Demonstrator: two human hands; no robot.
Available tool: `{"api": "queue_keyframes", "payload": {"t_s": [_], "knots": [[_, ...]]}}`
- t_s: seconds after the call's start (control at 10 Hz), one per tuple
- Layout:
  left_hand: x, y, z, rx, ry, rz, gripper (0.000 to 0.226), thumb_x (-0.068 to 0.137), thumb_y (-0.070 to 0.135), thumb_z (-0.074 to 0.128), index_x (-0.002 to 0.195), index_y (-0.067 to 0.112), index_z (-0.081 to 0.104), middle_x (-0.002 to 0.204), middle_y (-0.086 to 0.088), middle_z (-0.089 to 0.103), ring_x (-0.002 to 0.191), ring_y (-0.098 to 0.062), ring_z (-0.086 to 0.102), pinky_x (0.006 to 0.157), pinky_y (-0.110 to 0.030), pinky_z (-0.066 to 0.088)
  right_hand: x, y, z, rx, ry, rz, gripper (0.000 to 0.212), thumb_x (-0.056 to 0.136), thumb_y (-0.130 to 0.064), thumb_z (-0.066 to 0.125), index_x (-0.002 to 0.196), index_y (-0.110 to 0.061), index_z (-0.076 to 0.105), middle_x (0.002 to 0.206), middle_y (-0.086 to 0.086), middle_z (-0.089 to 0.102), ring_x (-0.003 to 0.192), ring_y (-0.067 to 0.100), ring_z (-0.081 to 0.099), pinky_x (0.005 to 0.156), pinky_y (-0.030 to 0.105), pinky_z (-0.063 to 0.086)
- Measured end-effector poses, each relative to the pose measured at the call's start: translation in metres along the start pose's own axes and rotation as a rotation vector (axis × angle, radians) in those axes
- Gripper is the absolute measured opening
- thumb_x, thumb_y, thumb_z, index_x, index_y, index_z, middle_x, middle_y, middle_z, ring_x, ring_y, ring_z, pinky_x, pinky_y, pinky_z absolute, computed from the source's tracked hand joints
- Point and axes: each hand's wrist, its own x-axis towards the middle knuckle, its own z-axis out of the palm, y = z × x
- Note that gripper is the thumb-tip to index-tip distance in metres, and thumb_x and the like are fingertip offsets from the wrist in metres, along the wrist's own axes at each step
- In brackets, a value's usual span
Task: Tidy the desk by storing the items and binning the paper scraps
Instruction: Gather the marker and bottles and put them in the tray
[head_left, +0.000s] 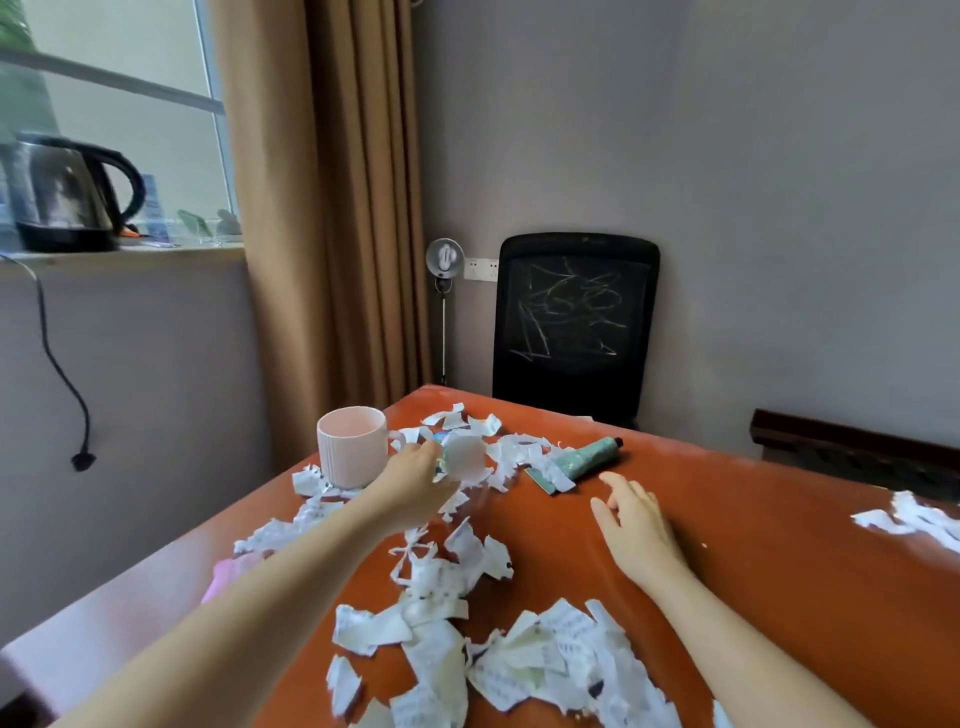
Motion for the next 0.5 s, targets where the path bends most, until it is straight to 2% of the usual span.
{"api": "queue_keyframes", "payload": {"t_s": [0.1, 0.2, 0.3, 0.4, 0.5], "knots": [[0.033, -0.003, 0.015, 0.055, -0.033, -0.08, 0.049, 0.097, 0.027, 0.046, 0.141, 0.011, 0.033, 0.14, -0.011, 0.044, 0.12, -0.025, 0.05, 0.095, -0.031, 0.05, -0.004, 0.024, -0.001, 0.104, -0.021, 0.194, 0.034, 0.092, -0.033, 0.057, 0.125, -0.026, 0.052, 0.124, -0.016, 0.044, 0.115, 0.021, 0.048, 0.1, 0.046, 0.042], [0.06, -0.004, 0.025, 0.022, -0.036, -0.155, 0.06, 0.098, 0.03, 0.043, 0.148, 0.013, 0.016, 0.149, -0.011, 0.035, 0.127, -0.028, 0.048, 0.098, -0.034, 0.049, 0.007, 0.084, 0.03, 0.195, 0.164, 0.6, 0.045, 0.098, -0.045, 0.03, 0.142, -0.036, 0.027, 0.142, 0.0, 0.045, 0.126, 0.021, 0.043, 0.105, 0.039, 0.039], [0.08, -0.002, 0.029, 0.021, -0.003, -0.212, 0.063, 0.098, 0.023, 0.045, 0.149, 0.012, 0.01, 0.144, -0.012, 0.041, 0.121, -0.026, 0.052, 0.097, -0.031, 0.048, 0.018, 0.116, 0.055, 0.158, 0.151, 0.763, 0.05, 0.101, -0.041, 0.025, 0.149, -0.032, 0.015, 0.147, 0.003, 0.038, 0.132, 0.023, 0.038, 0.108, 0.04, 0.033], [0.096, -0.001, 0.031, 0.104, 0.008, -0.256, 0.059, 0.098, 0.016, 0.044, 0.148, 0.007, 0.013, 0.138, -0.013, 0.046, 0.119, -0.025, 0.053, 0.095, -0.032, 0.046, 0.029, 0.127, 0.062, 0.149, 0.136, 0.787, 0.051, 0.1, -0.043, 0.019, 0.15, -0.035, 0.01, 0.148, 0.005, 0.034, 0.133, 0.024, 0.036, 0.109, 0.04, 0.031], [0.107, -0.003, 0.036, 0.191, 0.0, -0.28, 0.059, 0.097, 0.017, 0.048, 0.147, 0.007, 0.018, 0.138, -0.014, 0.049, 0.118, -0.026, 0.054, 0.092, -0.032, 0.048, 0.033, 0.137, 0.069, 0.141, 0.098, 0.799, 0.05, 0.1, -0.044, 0.017, 0.149, -0.036, 0.015, 0.148, 0.006, 0.035, 0.132, 0.024, 0.036, 0.109, 0.04, 0.031]]}}
